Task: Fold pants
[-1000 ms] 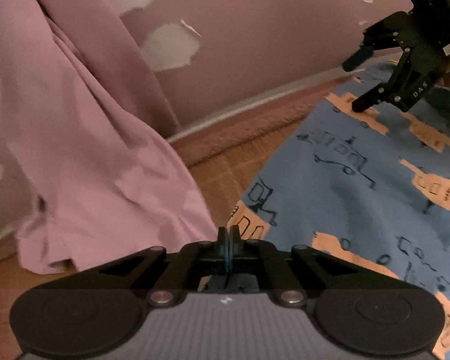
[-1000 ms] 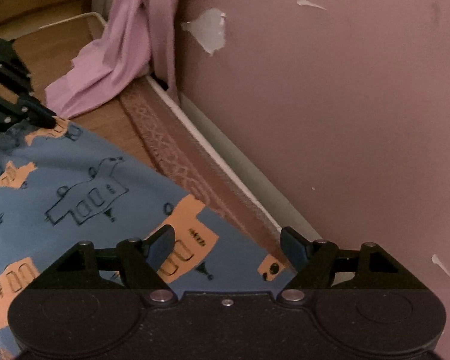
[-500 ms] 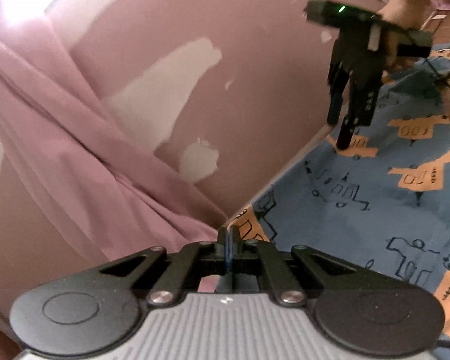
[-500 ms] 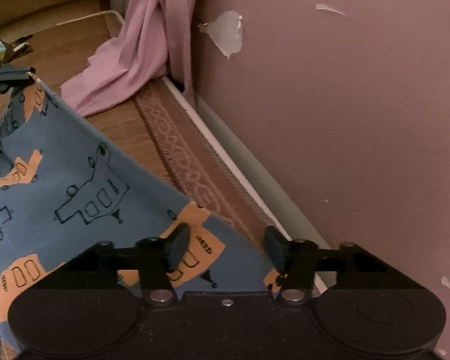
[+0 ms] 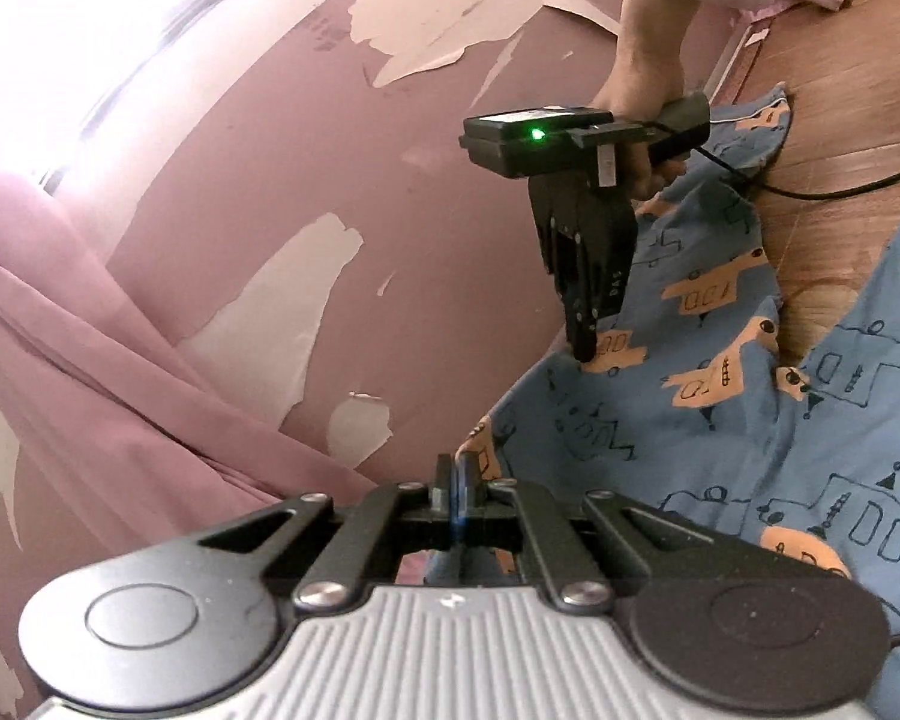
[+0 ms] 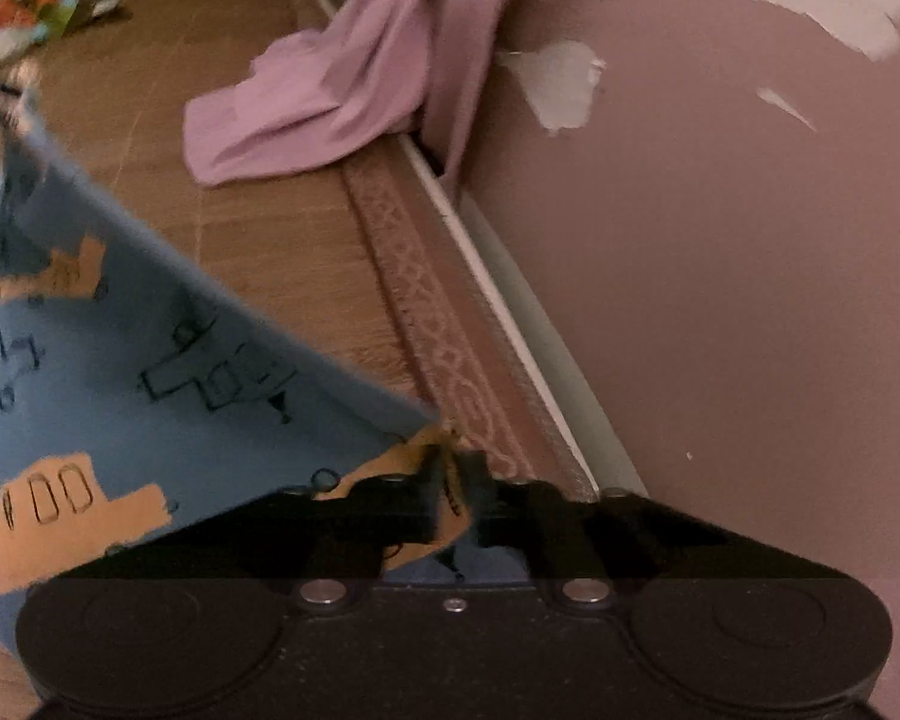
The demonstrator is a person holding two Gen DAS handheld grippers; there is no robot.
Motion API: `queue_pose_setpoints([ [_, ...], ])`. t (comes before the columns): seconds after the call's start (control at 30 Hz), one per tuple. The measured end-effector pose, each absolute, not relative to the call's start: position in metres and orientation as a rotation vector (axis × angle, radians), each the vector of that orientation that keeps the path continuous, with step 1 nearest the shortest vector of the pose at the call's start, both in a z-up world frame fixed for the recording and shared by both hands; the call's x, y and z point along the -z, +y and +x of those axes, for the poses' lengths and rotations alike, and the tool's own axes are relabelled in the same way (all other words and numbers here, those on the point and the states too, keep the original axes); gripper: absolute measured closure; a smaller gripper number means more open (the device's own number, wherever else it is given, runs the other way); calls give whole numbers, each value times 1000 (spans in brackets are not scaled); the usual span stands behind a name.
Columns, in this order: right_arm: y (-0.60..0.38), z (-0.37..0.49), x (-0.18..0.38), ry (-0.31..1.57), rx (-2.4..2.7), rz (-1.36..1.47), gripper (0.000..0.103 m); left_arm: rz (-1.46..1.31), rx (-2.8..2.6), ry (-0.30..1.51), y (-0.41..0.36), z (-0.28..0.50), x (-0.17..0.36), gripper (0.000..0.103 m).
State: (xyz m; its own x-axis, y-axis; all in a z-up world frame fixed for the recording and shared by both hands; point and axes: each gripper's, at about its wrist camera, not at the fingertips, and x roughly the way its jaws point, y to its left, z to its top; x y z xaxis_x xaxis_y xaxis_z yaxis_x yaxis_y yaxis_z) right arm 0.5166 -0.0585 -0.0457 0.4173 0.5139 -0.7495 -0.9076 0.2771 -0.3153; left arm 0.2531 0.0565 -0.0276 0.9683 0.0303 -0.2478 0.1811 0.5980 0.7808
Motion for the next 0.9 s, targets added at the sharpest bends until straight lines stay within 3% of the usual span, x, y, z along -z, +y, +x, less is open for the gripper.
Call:
queue_pose_setpoints([
  [0.43, -93, 449, 19, 329, -846, -789, 101, 825, -17, 306, 69, 245, 17, 103],
  [0.9, -149, 246, -20, 88, -698, -979, 102, 712, 129, 319, 90, 174, -32, 103],
])
